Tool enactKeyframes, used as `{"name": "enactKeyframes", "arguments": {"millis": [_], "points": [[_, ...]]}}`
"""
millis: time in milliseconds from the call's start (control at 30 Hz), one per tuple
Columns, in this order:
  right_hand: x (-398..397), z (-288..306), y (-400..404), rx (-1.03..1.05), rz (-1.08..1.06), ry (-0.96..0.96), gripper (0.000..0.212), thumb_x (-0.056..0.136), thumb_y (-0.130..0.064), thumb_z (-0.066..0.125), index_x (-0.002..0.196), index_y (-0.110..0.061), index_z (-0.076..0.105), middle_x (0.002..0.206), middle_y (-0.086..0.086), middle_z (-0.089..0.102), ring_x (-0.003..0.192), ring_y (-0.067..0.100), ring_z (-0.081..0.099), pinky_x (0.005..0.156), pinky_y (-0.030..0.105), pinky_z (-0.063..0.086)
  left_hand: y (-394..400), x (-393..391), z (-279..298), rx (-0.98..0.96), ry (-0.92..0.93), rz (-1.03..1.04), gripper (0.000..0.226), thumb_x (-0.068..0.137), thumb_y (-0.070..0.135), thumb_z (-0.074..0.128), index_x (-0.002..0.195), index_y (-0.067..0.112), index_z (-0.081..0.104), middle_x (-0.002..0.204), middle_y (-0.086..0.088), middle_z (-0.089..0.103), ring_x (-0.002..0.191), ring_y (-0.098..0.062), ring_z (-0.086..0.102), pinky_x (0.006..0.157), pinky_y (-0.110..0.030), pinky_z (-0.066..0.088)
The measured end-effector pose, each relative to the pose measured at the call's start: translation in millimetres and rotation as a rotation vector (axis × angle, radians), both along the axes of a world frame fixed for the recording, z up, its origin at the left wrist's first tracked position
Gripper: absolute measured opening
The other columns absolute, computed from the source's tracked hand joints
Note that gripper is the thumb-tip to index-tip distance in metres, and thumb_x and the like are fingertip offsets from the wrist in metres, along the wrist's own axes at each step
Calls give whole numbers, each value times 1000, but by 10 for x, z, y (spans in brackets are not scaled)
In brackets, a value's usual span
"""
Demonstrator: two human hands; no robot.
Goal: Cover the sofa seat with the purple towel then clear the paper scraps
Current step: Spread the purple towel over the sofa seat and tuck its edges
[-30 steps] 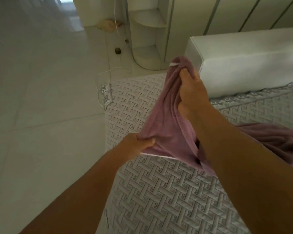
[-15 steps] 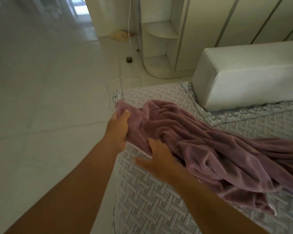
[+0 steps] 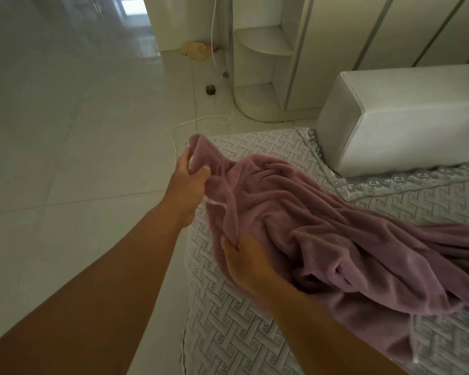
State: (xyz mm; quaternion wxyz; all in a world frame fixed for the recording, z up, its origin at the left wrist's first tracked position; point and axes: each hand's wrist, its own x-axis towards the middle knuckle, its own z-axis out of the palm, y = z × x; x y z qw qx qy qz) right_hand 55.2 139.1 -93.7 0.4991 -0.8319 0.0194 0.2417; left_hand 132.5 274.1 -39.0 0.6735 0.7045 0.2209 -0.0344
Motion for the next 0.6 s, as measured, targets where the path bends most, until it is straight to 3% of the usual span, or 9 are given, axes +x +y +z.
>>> {"name": "enactKeyframes", "arguments": {"millis": [67,167,267,333,367,433,500,533,600], "points": [[62,54,123,175,-102,57,19,91,-33,49,106,-25,57,89,-9,66,84,8,62,67,16,47,-15,20,-6,-62,10,-74,65,94,12,51,146,36,20,134,-1,49,116,-17,56,93,-38,49],[146,78,154,224,-61,78,43,85,-29,55,127,-25,47,111,-6,63,101,12,60,85,29,50,-69,-11,-50,18,79,-151,71,92,8,51,146,39,17,130,5,48,108,-11,53,75,-22,44],[150,20,24,169,-12,4,19,88,-23,49,106,-24,55,92,-9,62,84,6,57,75,20,46,-105,-109,-132,52,140,-145,71,90,6,52,145,39,21,139,3,43,117,-15,48,77,-21,47],[164,-41,-108,82,-58,-62,19,90,-14,44,80,-28,53,76,-14,55,69,1,50,65,11,43,-197,-239,-198,110,200,-115,64,88,9,52,144,32,30,126,0,52,109,-18,55,86,-31,50],[149,-82,-196,20,-107,-86,22,89,-12,42,75,-25,52,71,-12,54,64,4,49,63,15,45,-270,-316,-246,143,240,-92,55,88,9,52,138,26,40,115,0,57,99,-17,59,84,-34,50],[139,-133,-356,-36,-243,-14,17,89,-11,42,87,-17,58,81,1,63,74,18,59,73,35,53,-426,-472,-332,113,325,-86,25,89,5,49,109,17,58,97,-8,61,77,-16,61,71,-31,52],[105,-146,-542,-17,-272,84,20,90,-11,45,103,-11,59,101,14,66,93,32,64,84,48,53,-690,-670,-404,-17,451,-210,20,93,2,42,83,14,55,78,-10,57,58,-13,57,57,-24,49],[104,-183,-628,-12,-219,142,20,90,-12,47,106,-9,59,107,16,65,99,33,63,87,49,52,-818,-762,-465,-12,502,-299,24,95,4,42,76,14,52,72,-7,55,57,-14,56,57,-23,49],[53,-156,-833,-220,19,249,23,93,-16,47,111,-10,60,117,10,63,109,28,59,94,41,49,-1119,-971,-614,65,552,-386,26,95,10,46,70,16,51,68,-3,56,58,-15,57,59,-25,51]]}}
